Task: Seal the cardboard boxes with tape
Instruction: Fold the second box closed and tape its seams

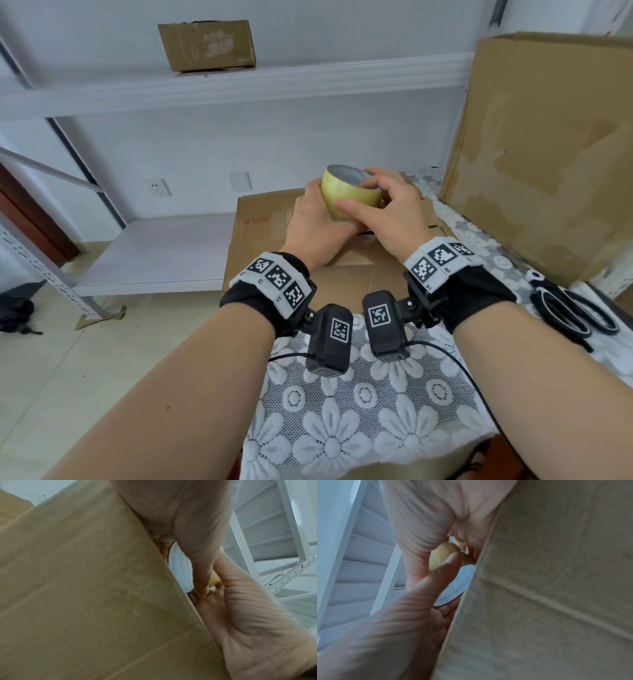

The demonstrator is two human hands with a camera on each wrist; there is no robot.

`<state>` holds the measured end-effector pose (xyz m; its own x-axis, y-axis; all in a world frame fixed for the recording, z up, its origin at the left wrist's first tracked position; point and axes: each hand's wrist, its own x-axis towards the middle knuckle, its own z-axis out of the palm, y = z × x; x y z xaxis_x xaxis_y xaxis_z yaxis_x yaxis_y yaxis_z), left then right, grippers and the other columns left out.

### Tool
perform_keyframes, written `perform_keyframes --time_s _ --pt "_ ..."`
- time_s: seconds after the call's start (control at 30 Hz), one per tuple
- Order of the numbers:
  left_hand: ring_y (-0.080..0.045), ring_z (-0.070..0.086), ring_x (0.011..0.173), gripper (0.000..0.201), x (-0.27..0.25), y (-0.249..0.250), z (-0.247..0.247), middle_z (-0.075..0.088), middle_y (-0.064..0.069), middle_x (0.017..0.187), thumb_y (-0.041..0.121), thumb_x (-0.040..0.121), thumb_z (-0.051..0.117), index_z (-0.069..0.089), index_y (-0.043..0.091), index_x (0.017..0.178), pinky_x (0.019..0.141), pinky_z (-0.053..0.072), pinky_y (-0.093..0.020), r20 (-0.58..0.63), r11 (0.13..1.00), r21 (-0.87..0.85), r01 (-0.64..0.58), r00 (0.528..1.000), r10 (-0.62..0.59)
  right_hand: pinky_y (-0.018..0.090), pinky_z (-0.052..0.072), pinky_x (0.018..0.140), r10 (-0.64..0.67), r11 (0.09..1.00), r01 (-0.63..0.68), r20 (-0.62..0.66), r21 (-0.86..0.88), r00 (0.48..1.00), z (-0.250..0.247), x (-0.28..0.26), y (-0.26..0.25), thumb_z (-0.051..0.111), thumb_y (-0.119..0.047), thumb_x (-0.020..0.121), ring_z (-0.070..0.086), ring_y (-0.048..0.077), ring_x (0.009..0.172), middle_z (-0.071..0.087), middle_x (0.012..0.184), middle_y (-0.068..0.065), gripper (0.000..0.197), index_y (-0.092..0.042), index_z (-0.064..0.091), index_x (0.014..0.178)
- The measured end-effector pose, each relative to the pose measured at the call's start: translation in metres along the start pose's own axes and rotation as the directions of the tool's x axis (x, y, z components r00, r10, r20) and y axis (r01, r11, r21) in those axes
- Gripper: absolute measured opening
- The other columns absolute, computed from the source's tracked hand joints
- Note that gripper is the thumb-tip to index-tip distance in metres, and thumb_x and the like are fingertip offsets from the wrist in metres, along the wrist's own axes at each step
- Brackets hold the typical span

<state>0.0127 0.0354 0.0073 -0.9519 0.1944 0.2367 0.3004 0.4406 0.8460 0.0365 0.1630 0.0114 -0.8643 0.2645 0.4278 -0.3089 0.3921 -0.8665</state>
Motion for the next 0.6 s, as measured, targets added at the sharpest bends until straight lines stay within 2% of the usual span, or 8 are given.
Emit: perform_keyframes --time_s 0.13,0.23,0.3,0.37,0.43,0.5,0.53,0.6 --pt "-0.019 0.051 0.118 0.097 0.0015 -0.0022 0.0000 0.055 0.001 0.123 0.056 0.051 0.074 0.039 0.023 0.136 0.099 0.047 -0.043 -0.003 0.999 -0.019 0.034 0.999 -0.034 0.021 0.044 0.091 0.058 0.990 -0.059 0.013 0.129 0.998 -0.0016 0.0014 0.0014 0.081 -0.022 0.071 0.053 0.009 0.111 0.058 0.124 -0.002 0.030 -0.017 0.064 0.095" --pt "-0.020 0.052 0.118 0.097 0.0007 -0.0006 -0.0001 0.055 0.001 0.122 0.061 0.051 0.071 0.038 0.024 0.135 0.099 0.047 -0.044 -0.016 0.999 -0.026 0.026 1.000 -0.027 0.019 0.050 0.081 0.062 0.979 -0.066 0.026 0.191 0.998 -0.0024 0.0010 0.0010 0.080 -0.017 0.073 0.058 0.009 0.100 0.061 0.115 0.000 0.037 -0.018 0.062 0.106" --pt "-0.021 0.048 0.120 0.093 -0.0010 0.0002 0.0003 0.051 0.001 0.123 0.054 0.061 0.076 0.035 0.020 0.138 0.101 0.045 -0.044 -0.034 1.000 0.001 0.010 0.999 -0.010 0.025 0.052 0.085 0.059 0.972 -0.063 0.026 0.225 0.998 -0.0018 0.0007 0.0002 0.080 -0.015 0.074 0.059 0.012 0.103 0.061 0.114 0.002 0.046 -0.015 0.056 0.113" --pt "-0.023 0.040 0.123 0.088 -0.0025 -0.0012 0.0022 0.044 -0.003 0.130 0.038 0.074 0.078 0.029 0.014 0.143 0.104 0.040 -0.042 -0.053 0.996 0.079 -0.036 0.998 0.040 0.030 0.052 0.091 0.061 0.977 -0.063 0.019 0.203 0.998 -0.0010 0.0009 -0.0003 0.080 -0.016 0.074 0.059 0.014 0.107 0.060 0.115 0.002 0.048 -0.015 0.053 0.115" --pt "-0.024 0.035 0.127 0.088 -0.0049 -0.0023 0.0035 0.039 -0.008 0.139 0.028 0.079 0.074 0.022 0.010 0.147 0.106 0.035 -0.041 -0.046 0.975 0.188 -0.121 0.990 0.132 0.036 0.052 0.091 0.064 0.991 -0.066 0.021 0.117 0.998 0.0001 -0.0001 -0.0008 0.080 -0.026 0.073 0.056 0.014 0.108 0.058 0.115 0.000 0.047 -0.019 0.054 0.112" --pt "-0.023 0.032 0.129 0.090 -0.0060 -0.0018 0.0036 0.035 -0.009 0.143 0.023 0.079 0.072 0.019 0.010 0.150 0.109 0.032 -0.039 -0.026 0.964 0.217 -0.153 0.986 0.162 0.041 0.053 0.088 0.062 0.995 -0.063 0.019 0.075 0.998 0.0007 -0.0021 -0.0024 0.080 -0.034 0.070 0.055 0.013 0.107 0.057 0.115 -0.001 0.046 -0.023 0.057 0.108" --pt "-0.022 0.031 0.131 0.090 -0.0061 -0.0009 0.0029 0.034 -0.007 0.145 0.022 0.079 0.072 0.018 0.012 0.151 0.110 0.031 -0.038 -0.022 0.971 0.190 -0.145 0.988 0.152 0.041 0.053 0.087 0.061 0.995 -0.062 0.013 0.075 0.998 0.0001 -0.0033 -0.0039 0.080 -0.034 0.070 0.055 0.012 0.106 0.057 0.114 -0.001 0.045 -0.022 0.058 0.107" --pt "-0.019 0.030 0.134 0.091 -0.0043 -0.0002 0.0001 0.034 -0.003 0.145 0.024 0.079 0.073 0.019 0.017 0.151 0.112 0.030 -0.037 -0.024 0.990 0.089 -0.105 0.994 0.107 0.031 0.055 0.083 0.065 0.991 -0.065 0.003 0.113 0.998 -0.0014 -0.0037 -0.0065 0.081 -0.028 0.072 0.058 0.010 0.099 0.060 0.108 -0.002 0.043 -0.017 0.060 0.108"
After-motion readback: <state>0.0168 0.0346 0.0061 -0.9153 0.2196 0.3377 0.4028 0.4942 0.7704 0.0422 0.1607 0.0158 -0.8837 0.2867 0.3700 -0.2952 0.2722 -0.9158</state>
